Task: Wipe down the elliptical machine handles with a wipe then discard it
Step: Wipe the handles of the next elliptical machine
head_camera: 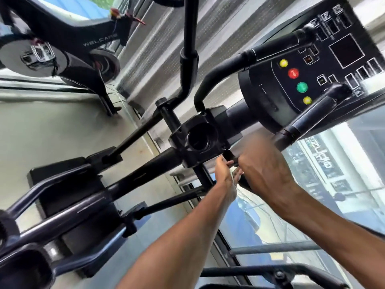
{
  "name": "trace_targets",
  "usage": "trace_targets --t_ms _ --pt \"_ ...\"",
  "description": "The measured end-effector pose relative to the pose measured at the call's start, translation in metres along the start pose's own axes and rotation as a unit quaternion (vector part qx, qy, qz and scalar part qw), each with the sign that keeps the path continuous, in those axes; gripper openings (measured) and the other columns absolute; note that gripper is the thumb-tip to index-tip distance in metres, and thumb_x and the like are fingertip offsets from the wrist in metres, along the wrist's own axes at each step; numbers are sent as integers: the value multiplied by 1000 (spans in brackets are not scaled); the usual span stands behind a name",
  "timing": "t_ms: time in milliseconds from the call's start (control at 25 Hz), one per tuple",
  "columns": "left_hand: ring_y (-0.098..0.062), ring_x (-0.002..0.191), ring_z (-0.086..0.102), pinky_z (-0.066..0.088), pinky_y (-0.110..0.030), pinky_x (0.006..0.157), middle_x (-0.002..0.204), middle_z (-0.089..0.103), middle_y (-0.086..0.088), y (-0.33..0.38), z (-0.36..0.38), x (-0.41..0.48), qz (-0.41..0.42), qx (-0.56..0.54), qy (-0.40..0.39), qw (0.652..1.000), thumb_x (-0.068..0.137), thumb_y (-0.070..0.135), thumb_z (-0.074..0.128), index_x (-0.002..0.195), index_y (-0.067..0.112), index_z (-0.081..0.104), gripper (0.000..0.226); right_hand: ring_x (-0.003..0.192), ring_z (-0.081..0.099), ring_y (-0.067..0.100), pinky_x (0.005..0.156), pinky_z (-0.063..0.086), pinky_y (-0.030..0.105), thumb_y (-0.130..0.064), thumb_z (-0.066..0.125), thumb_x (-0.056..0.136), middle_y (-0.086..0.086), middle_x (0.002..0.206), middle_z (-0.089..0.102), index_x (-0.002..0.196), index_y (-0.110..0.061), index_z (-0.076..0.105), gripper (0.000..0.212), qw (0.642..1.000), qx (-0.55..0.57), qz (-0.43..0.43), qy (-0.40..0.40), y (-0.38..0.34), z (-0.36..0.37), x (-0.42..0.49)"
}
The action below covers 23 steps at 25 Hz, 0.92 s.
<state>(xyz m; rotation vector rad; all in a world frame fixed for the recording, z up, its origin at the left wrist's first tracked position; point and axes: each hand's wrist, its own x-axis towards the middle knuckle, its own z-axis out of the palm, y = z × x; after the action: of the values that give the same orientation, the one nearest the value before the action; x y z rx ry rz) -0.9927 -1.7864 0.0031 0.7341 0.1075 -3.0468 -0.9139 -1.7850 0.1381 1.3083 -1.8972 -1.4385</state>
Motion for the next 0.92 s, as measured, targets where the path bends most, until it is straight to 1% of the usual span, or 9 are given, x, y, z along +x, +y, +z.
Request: trace_targets --t_ms 120,240,320,440,520,600,680,760,920 --pt "-22 78 67 55 -30 73 84 67 -7 6 -6 9 -22 -37 -6 999 100 45 44 85 12 59 40 91 44 24 80 35 38 -7 44 85 3 77 50 83 -18 69 27 997 -30 -27 -71 -13 12 14" --pt "-34 116 67 52 -42 98 123 70 -17 8 -12 27 -50 -56 -4 997 97 58 42 107 6 66 58 98 44 23 85 36 37 -18 47 96 1 94 59 98 -23 68 22 989 -57 -21 -136 -24 33 34" --pt "-34 112 68 52 -44 98 127 69 -14 11 -18 36 -63 -66 -3 996 95 63 42 102 9 65 59 101 45 22 86 36 36 -23 46 98 -1 100 62 106 -26 68 23 982 -75 -16 -171 -36 46 45" --pt "-27 88 69 56 -37 83 104 68 -9 14 -28 41 -92 -99 -27 990 97 57 41 86 8 62 54 107 46 22 88 38 34 -23 46 100 -1 103 62 113 -24 65 22 973 -107 -8 -206 -45 56 58" --pt "-26 69 74 57 -33 68 85 75 -10 15 -29 33 -107 -112 -52 987 103 50 36 88 4 69 58 111 48 24 91 40 33 -19 48 101 0 107 63 115 -20 65 22 970 -102 2 -222 -49 58 64" --pt "-26 61 74 57 -32 65 77 75 -14 15 -27 23 -118 -122 -60 984 106 48 32 87 2 73 64 110 50 26 92 43 35 -17 52 99 2 105 63 114 -17 65 19 961 -111 15 -253 -53 63 69" --pt "-29 66 75 56 -38 84 85 76 -19 12 -32 20 -113 -138 -69 981 106 51 31 87 -1 77 72 108 51 29 91 45 38 -15 62 94 4 102 64 113 -15 65 18 946 -131 30 -294 -60 76 76" --pt "-33 80 75 49 -46 106 99 76 -22 8 -41 22 -124 -145 -84 978 104 58 33 106 -2 76 73 111 52 35 92 47 41 -13 68 90 8 105 64 116 -11 65 26 937 -146 27 -315 -65 89 82" --pt "-34 92 70 57 -42 83 100 75 -20 3 -41 18 -129 -146 -42 980 101 65 37 126 2 68 74 118 50 42 96 48 44 -9 73 87 13 118 61 127 -7 58 43 941 -143 -12 -305 -69 116 93"
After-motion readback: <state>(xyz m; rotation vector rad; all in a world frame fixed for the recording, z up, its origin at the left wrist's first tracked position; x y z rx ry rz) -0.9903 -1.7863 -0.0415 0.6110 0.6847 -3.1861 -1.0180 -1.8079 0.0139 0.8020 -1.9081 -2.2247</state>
